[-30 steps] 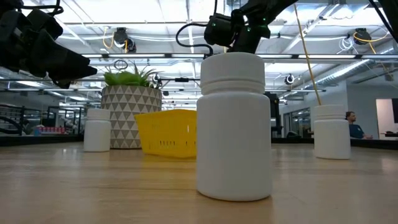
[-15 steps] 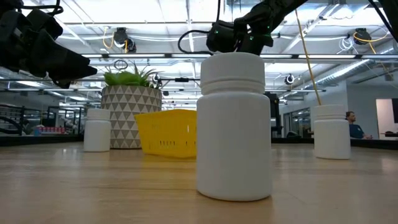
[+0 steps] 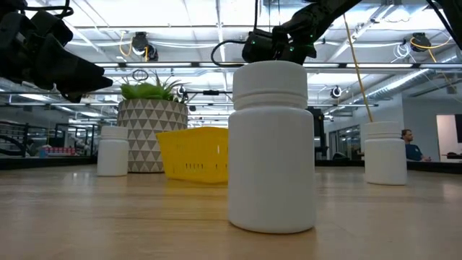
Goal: Pick and place pill bottles into a basket
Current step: Put the white pill bottle into the yellow basket
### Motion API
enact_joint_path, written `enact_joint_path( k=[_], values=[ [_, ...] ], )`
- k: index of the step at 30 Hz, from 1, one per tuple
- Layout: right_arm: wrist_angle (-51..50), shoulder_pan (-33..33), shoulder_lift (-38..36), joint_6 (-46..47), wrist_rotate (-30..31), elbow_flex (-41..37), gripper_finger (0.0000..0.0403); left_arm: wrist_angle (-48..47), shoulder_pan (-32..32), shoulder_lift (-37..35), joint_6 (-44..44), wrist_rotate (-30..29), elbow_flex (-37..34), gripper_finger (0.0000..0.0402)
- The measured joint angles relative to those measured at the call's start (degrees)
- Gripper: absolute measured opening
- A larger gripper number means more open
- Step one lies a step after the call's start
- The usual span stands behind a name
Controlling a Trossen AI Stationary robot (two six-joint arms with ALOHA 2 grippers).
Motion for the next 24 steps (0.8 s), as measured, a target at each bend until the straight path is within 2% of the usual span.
enact_joint_path(
  k=[14, 24],
  values=[
    [0.5, 0.8, 0.0, 0.6, -0.2, -2.0, 0.0299, 0.0, 0.0, 0.0, 0.0, 0.0, 0.0, 0.0186],
    [4.3, 0.8, 0.0, 0.6, -0.2, -4.4, 0.0299, 0.0, 0.0, 0.0, 0.7, 0.0, 0.0, 0.0186]
  ],
)
